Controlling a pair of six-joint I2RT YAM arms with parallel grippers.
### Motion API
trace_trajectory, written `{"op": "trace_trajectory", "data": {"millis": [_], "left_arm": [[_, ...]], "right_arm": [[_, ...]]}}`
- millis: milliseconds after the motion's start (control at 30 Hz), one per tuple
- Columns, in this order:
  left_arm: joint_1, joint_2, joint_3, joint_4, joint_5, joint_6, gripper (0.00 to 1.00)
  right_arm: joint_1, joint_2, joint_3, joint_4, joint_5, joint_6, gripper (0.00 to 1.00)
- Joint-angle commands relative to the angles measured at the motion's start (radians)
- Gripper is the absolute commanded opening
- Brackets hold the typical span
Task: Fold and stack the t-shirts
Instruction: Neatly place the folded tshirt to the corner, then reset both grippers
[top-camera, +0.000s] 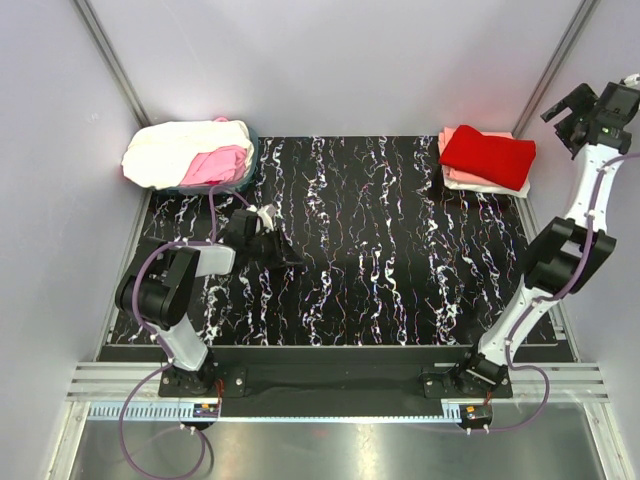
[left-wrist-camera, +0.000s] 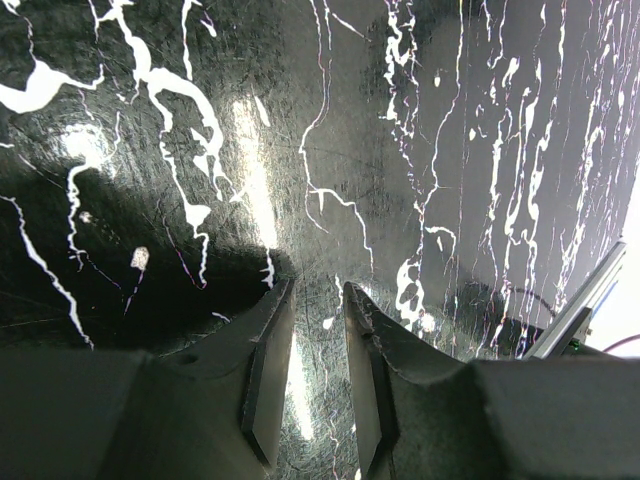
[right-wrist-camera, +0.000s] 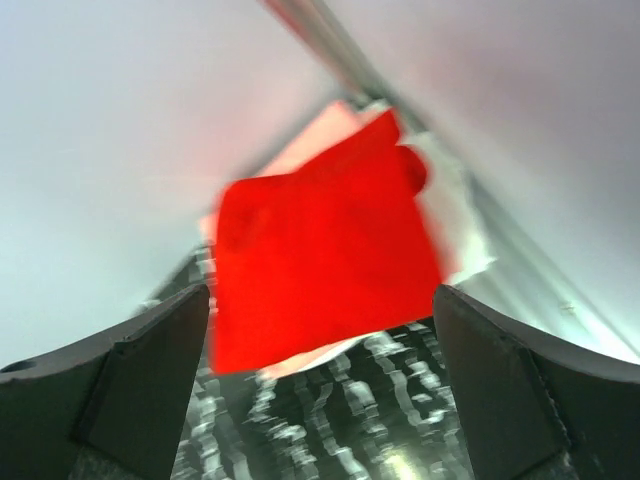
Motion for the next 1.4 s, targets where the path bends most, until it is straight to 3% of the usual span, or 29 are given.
{"op": "trace_trajectory", "data": {"millis": [0, 133, 233, 567, 900, 1133, 1300, 1367], "left_arm": [[-0.009, -0.001, 0.004, 0.003, -0.036, 0.019, 0.33], [-0.011, -0.005, 0.001, 0.007, -0.038, 0.021, 0.33], [-0.011, -0.015, -0.010, 0.021, -0.044, 0.016, 0.33], [-0.011, -0.016, -0.013, 0.030, -0.047, 0.015, 0.32], [-0.011, -0.007, -0.005, 0.024, -0.048, 0.015, 0.32], [-0.011, -0.002, 0.000, 0.024, -0.047, 0.015, 0.32], [-0.011, 0.001, 0.001, 0.023, -0.048, 0.016, 0.31], [-0.011, 0.002, 0.003, 0.021, -0.048, 0.016, 0.31]], "right_arm": [[-0.029, -0.043, -0.109, 0.042, -0.183, 0.180, 1.00], [-0.025, -0.049, -0.264, 0.070, -0.238, 0.222, 1.00], [-0.025, -0.005, -0.285, 0.064, -0.253, 0.214, 0.99], [-0.025, 0.207, -0.062, 0.027, -0.244, 0.221, 0.93], [-0.025, 0.328, -0.069, 0.055, -0.230, 0.210, 0.89], [-0.026, 0.293, -0.092, 0.019, -0.220, 0.188, 0.93], [-0.026, 0.119, -0.359, 0.147, -0.167, 0.211, 0.95], [-0.026, 0.104, -0.385, 0.150, -0.164, 0.210, 0.94]]}}
